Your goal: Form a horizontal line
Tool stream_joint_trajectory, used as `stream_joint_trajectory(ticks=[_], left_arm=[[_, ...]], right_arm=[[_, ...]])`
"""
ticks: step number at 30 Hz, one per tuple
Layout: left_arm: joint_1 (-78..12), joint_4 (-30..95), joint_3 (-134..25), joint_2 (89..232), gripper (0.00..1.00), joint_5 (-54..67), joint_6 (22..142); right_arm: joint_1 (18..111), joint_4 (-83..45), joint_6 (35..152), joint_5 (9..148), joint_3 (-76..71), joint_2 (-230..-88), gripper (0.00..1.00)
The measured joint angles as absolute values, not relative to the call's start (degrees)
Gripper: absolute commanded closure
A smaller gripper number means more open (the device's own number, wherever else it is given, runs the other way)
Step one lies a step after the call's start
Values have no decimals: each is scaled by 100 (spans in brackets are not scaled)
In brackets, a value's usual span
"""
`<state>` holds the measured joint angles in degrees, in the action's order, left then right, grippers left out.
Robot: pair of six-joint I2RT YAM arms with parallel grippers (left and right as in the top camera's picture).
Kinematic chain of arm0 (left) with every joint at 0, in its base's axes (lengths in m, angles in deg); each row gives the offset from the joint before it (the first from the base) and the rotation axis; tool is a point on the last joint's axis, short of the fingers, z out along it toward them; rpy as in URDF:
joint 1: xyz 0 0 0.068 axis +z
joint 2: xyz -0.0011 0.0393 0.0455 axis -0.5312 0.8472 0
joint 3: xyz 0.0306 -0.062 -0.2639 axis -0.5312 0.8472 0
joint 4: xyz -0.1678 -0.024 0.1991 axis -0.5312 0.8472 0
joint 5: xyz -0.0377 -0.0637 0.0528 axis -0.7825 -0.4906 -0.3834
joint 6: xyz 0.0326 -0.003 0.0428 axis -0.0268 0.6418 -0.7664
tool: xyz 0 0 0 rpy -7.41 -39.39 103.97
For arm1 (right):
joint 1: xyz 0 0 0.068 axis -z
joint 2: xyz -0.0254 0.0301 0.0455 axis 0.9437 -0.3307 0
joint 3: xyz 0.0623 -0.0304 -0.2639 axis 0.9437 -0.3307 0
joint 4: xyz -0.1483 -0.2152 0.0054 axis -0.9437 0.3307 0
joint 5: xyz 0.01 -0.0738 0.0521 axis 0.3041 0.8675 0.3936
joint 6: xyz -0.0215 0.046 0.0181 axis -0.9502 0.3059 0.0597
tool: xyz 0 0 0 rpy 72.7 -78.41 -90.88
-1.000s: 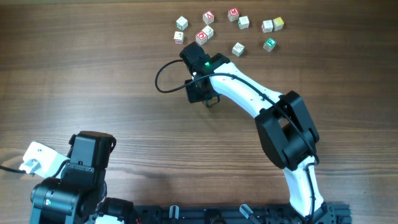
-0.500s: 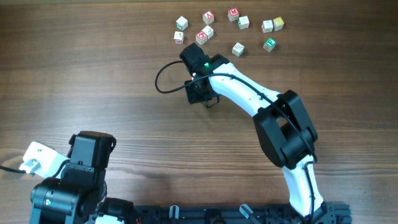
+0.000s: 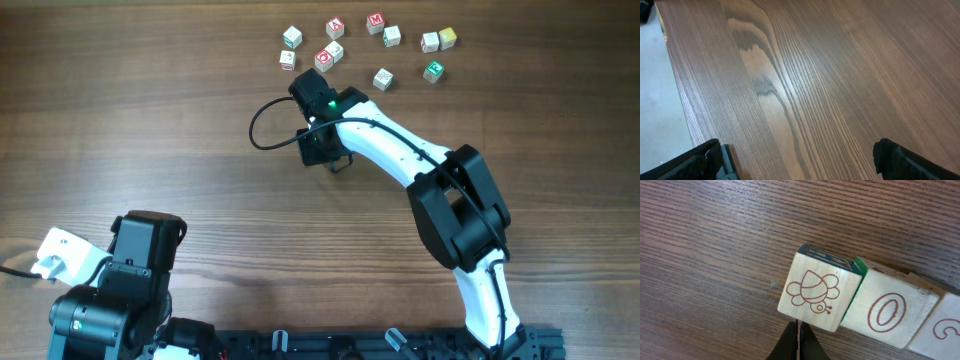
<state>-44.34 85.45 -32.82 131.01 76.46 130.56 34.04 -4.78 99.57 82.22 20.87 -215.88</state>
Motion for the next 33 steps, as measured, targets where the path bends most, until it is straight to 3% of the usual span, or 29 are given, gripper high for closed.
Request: stream_joint_trajectory(ticks=[33], left_arm=[[-4434,8545,-3282,13101,0,7646,13056]], right_arm=[[3404,-561,10038,8224,2087,-21588,95]])
